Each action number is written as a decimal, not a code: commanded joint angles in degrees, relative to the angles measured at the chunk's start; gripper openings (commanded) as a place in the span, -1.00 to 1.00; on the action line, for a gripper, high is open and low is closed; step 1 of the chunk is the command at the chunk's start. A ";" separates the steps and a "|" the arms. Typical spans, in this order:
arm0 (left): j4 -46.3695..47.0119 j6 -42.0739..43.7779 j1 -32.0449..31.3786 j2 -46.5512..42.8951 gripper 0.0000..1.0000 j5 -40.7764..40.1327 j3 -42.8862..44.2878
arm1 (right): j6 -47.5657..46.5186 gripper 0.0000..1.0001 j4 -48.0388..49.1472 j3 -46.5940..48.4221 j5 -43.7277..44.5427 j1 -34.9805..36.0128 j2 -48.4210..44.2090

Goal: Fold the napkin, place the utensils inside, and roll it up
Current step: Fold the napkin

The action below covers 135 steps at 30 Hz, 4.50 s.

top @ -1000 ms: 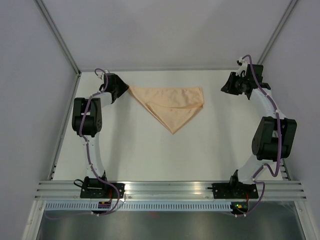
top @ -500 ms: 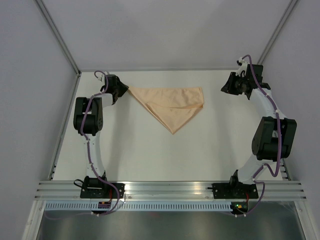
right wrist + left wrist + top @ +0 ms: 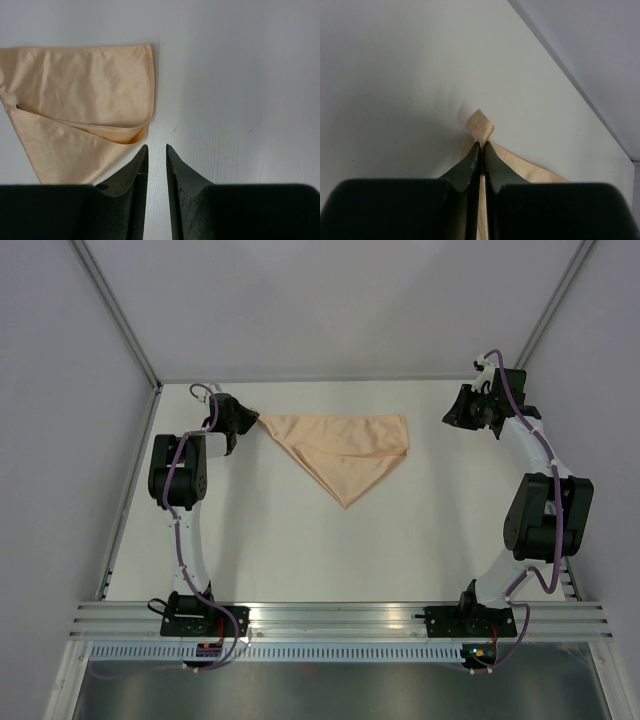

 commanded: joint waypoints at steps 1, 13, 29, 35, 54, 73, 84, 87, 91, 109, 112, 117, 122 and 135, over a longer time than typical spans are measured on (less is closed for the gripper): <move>11.85 1.09 0.15 -3.05 -0.83 5.81 -3.04 | -0.19 -0.48 0.18 0.28 0.61 0.19 0.12; 33.05 4.35 -0.46 -8.67 -0.90 22.61 -12.45 | -0.28 -0.48 0.18 0.19 0.35 0.63 -0.14; 30.80 16.53 -8.01 -15.00 -0.90 44.94 -15.71 | -0.81 -0.48 -0.52 0.28 1.23 2.82 -0.93; 19.01 27.98 -14.08 -17.90 -0.92 46.62 -15.09 | -0.89 -0.48 -0.52 0.37 1.67 3.97 -0.76; -7.18 52.42 -26.30 -18.26 -0.93 37.06 -15.00 | -3.18 -0.49 -1.93 1.16 3.78 9.14 0.56; -8.95 58.14 -30.70 -18.26 -0.93 28.69 -19.31 | -5.03 -0.49 -3.07 2.48 7.12 14.51 3.28; -7.89 58.57 -31.31 -20.98 -0.74 26.05 -21.86 | -5.47 -0.49 -3.42 3.09 8.00 15.66 4.16; -8.24 59.19 -31.40 -21.86 -0.71 25.88 -22.38 | -5.55 -0.49 -3.51 3.18 8.17 16.10 4.34; -8.51 59.02 -31.49 -22.74 -0.57 25.70 -22.73 | -5.64 -0.49 -3.69 3.27 8.52 16.53 4.25; -8.26 58.23 -31.84 -25.29 -0.49 24.57 -24.31 | -6.70 -0.49 -5.09 4.67 9.49 18.82 5.04; -3.34 55.59 -31.67 -27.05 -0.49 22.80 -25.72 | -8.54 -0.49 -5.18 4.76 10.72 20.40 5.13; 1.16 50.50 -31.40 -27.40 -0.46 23.41 -24.41 | -9.16 -0.50 -5.80 4.68 11.34 21.55 5.22; 2.48 45.23 -31.40 -24.77 -0.46 22.46 -21.25 | -9.68 -0.50 -6.06 4.24 11.69 21.90 4.87; 0.11 39.77 -31.66 -18.52 -0.46 21.74 -21.06 | -10.04 -0.50 -6.15 3.97 11.86 22.69 4.95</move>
